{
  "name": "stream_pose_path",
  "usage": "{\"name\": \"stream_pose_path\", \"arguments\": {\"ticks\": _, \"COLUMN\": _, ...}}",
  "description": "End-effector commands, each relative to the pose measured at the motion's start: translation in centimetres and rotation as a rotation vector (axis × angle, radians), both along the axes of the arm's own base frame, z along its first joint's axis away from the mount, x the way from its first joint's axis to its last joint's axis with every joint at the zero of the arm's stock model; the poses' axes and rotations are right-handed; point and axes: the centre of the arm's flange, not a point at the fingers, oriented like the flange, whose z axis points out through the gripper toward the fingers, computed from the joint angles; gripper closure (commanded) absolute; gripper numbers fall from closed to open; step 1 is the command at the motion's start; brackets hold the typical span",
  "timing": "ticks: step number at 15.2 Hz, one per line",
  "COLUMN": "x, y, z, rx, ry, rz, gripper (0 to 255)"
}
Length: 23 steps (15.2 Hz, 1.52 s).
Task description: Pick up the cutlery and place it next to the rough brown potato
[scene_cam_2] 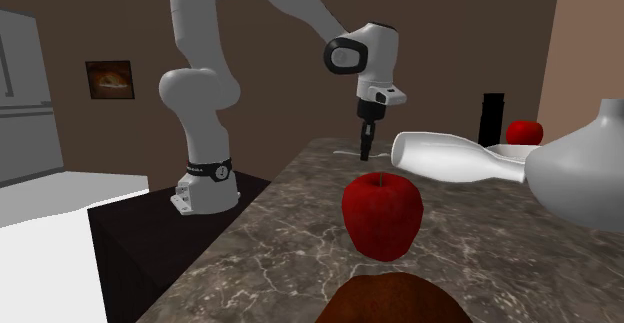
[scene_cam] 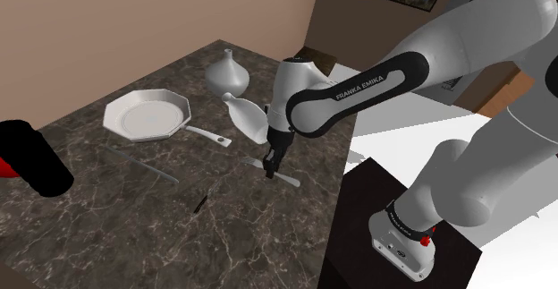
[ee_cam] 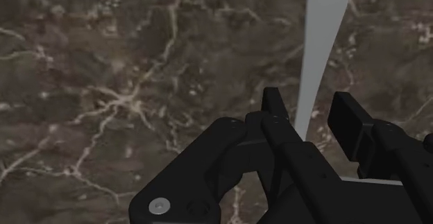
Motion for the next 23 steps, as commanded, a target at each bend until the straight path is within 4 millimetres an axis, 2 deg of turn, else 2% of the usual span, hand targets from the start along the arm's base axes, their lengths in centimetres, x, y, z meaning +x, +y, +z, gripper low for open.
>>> {"name": "stream_pose_path", "arguments": {"ticks": 1, "x": 0.0, "y": 0.0, "z": -0.1, "rx": -0.001, "ry": 0.002, "rz": -0.001, "gripper": 255}}
{"name": "stream_pose_path", "arguments": {"ticks": 5, "x": 0.0, "y": 0.0, "z": -0.1, "rx": -0.001, "ry": 0.002, "rz": -0.001, "gripper": 255}}
{"name": "stream_pose_path", "arguments": {"ticks": 23, "x": 0.0, "y": 0.0, "z": 9.4, "rx": -0.001, "ry": 0.002, "rz": -0.001, "gripper": 255}}
